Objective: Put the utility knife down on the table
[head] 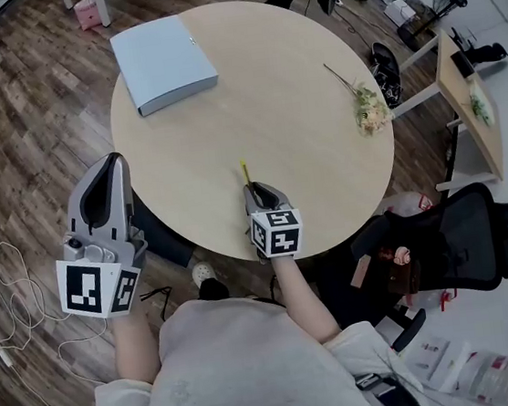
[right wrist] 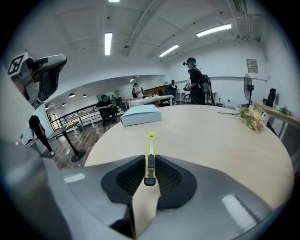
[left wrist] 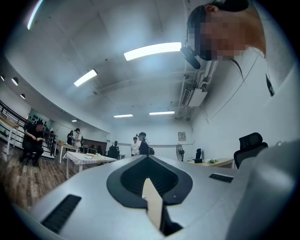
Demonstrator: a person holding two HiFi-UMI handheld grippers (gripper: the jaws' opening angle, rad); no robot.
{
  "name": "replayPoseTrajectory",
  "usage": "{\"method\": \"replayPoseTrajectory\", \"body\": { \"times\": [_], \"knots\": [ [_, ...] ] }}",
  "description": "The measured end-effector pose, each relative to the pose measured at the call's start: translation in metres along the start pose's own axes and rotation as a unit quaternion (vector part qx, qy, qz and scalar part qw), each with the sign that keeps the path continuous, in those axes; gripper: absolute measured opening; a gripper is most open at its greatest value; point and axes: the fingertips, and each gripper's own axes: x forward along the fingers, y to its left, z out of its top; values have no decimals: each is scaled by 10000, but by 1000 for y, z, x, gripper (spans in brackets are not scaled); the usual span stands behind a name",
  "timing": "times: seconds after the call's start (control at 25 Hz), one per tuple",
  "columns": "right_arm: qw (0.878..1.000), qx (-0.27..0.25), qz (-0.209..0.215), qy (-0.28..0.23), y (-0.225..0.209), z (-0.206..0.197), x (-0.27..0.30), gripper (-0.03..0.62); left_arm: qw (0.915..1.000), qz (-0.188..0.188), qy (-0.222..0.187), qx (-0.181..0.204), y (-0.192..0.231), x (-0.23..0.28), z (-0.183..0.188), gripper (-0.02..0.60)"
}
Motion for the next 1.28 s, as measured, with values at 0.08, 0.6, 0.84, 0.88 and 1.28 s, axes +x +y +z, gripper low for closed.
{"method": "replayPoseTrajectory", "body": {
  "times": [0.08, 0.6, 0.84, 0.88, 1.28],
  "knots": [
    [9999, 2, -20, 132, -2, -10, 4, 75, 10000, 15, 9, 1, 1, 0, -1, 8],
    [9969, -13, -141, 770, -12, -47, 25, 75, 9999, 100, 108, 9, 8, 2, -8, 8],
    [9952, -49, -195, 959, -13, -57, 29, 75, 9998, 138, 139, 8, 12, 1, -10, 8],
    [9949, -62, -203, 981, -12, -58, 30, 75, 9998, 146, 143, 6, 13, 0, -11, 8],
    [9934, -179, -274, 1100, -10, -58, 32, 75, 9997, 182, 156, -31, 17, -5, -12, 8]
  ]
}}
